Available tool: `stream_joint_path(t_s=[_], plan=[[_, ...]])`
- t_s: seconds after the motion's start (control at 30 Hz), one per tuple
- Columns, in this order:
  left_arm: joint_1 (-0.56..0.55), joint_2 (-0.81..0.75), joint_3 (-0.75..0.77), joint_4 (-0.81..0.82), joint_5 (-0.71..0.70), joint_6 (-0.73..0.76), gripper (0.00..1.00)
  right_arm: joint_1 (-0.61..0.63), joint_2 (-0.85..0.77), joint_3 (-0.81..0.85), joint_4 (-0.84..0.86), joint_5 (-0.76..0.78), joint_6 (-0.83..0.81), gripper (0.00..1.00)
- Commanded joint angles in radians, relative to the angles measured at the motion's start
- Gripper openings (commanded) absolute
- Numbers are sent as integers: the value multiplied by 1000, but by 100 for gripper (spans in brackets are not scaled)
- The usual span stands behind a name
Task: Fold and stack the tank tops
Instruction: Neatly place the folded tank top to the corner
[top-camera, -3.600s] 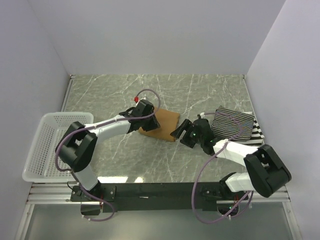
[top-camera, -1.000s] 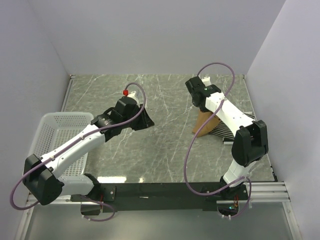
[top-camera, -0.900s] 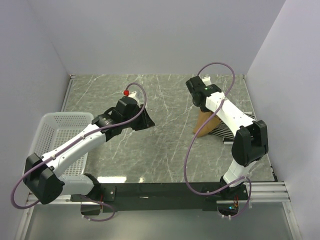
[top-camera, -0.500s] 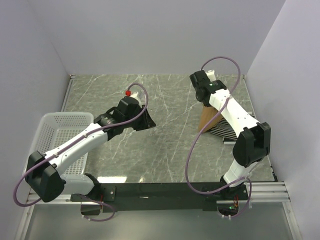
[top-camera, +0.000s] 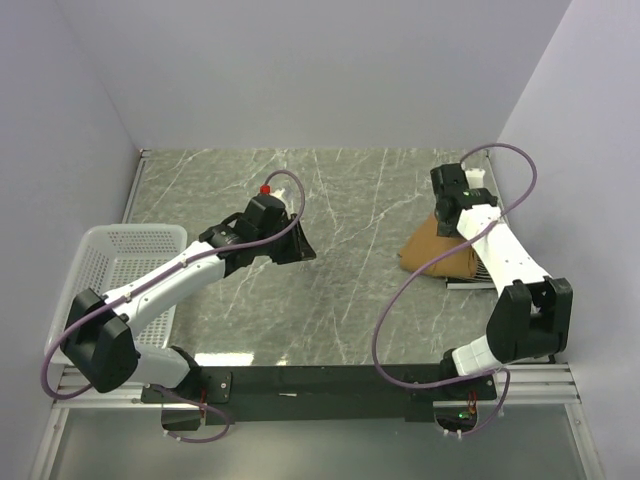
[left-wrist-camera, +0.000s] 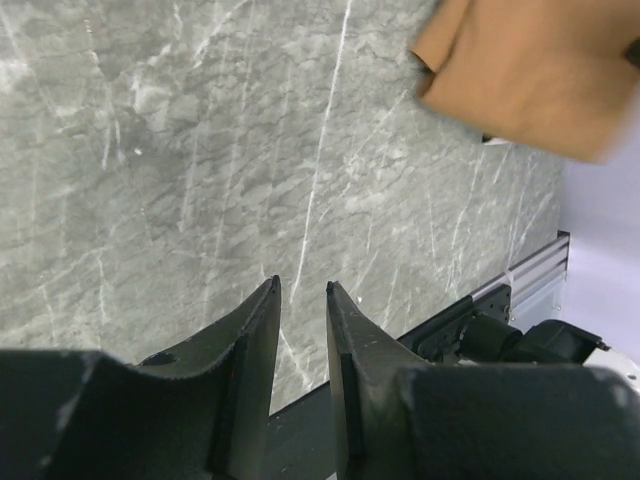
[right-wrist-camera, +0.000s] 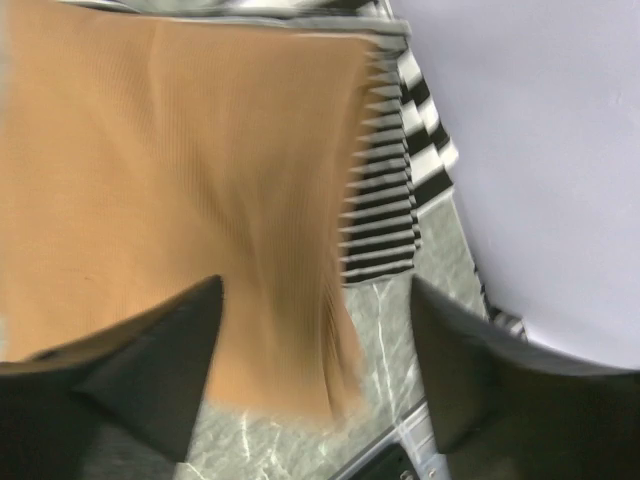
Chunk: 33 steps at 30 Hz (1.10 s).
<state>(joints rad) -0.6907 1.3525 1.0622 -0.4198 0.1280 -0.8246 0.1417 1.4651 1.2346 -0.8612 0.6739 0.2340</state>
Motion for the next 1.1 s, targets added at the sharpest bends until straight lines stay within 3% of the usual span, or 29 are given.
stream_joint_path(t_s=[0.0,0.4,0.5,0.63,0.9,1.07], plan=[[-3,-1,10,55,35,9,31,-40,-5,-20,7,-2,96,87],[-3,-30,-15,61,21,-7,34,-56,-81,6,31,-118,139,91],[-3,-39,-8,55,7,-7,35,16,-130,-10,83,-154,146,92],[-3,-67,-10,39,-36,-4,35,206,-213,-32,160,-148,191,93],[-6,-216,-109,-1,-247,8,37,577,-382,-214,430,-278,249,94],[-9,-312,-201,-2,-321,4,38,676,-495,-337,542,-348,278,94]])
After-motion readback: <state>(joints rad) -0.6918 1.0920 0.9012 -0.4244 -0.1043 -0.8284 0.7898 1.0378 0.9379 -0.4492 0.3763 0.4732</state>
